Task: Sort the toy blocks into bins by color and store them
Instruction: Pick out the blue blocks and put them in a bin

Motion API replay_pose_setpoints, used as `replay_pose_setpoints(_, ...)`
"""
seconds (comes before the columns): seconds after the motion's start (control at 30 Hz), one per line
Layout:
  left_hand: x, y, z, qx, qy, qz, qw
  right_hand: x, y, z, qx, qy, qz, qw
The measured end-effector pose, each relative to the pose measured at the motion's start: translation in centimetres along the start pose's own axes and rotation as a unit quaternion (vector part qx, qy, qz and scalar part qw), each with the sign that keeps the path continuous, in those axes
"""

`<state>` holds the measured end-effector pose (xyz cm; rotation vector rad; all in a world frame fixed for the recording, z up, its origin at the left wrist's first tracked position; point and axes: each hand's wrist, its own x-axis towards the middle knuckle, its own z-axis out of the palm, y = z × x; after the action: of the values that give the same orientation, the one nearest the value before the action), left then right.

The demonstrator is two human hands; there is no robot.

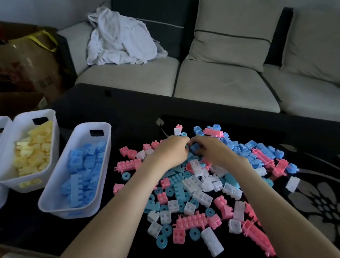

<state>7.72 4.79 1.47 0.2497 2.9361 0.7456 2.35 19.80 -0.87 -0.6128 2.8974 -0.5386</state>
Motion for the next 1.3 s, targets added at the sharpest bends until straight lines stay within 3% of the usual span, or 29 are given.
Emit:
replay_pose_setpoints(0.17,-0.3,0.6,0.1,-0.069,0.052,0.049,0.995,-1.4,0.2,-0.8,0.135,0.113,0.041,0.984)
replay_pose_setpoints(0.27,-0.8,0.7,-0.4,-0.121,0.058,0.023,0.991,-2.6,-0.8,-1.9,0.284,0.174,0.050,0.942)
replay_pose_setpoints(0.33,-1.3,1.2,-0.8,-0.227,0.052,-0.015,0.973,-3.1,-2.1,-2.4,0.367,0.181,0.046,0.911)
replay_pose_setpoints(0.37,-1.6,1.5,-1.2,-0.335,0.039,-0.046,0.940,-3.2,-2.9,-2.6,0.407,0.183,0.041,0.894)
replay_pose_setpoints(0.43,-2.2,1.9,-2.3,-0.548,0.008,-0.098,0.831,-3.3,-4.7,-2.7,0.474,0.204,0.032,0.856)
replay_pose_setpoints(0.47,-2.5,1.9,-3.0,-0.603,0.003,-0.100,0.792,-3.2,-5.7,-2.8,0.499,0.218,0.028,0.839)
replay_pose_setpoints(0.5,-2.7,1.9,-3.6,-0.616,0.001,-0.085,0.783,-3.1,-6.6,-2.9,0.519,0.228,0.023,0.824)
replay_pose_setpoints(0.63,-3.7,0.5,-5.8,-0.472,0.090,-0.047,0.876,-2.4,-10.0,-2.4,0.487,0.248,-0.018,0.837)
replay_pose_setpoints(0.87,-7.5,-3.7,-11.1,-0.387,0.074,-0.141,0.908,-1.2,-15.7,-0.4,0.444,0.196,-0.075,0.871)
replay_pose_setpoints(0.97,-8.6,-6.2,-13.4,-0.189,0.073,-0.231,0.952,-1.1,-17.8,0.9,0.384,0.135,-0.098,0.908)
replay_pose_setpoints(1.1,-9.1,-8.9,-14.4,-0.008,0.028,-0.306,0.952,-1.8,-19.7,1.8,0.258,0.059,-0.150,0.953)
replay_pose_setpoints(1.2,-8.7,-8.6,-13.2,0.076,-0.027,-0.308,0.948,-2.1,-20.1,1.9,0.154,0.004,-0.171,0.973)
replay_pose_setpoints(1.3,-7.8,-8.3,-12.1,0.122,-0.032,-0.310,0.942,-2.8,-19.2,1.6,0.113,-0.035,-0.177,0.977)
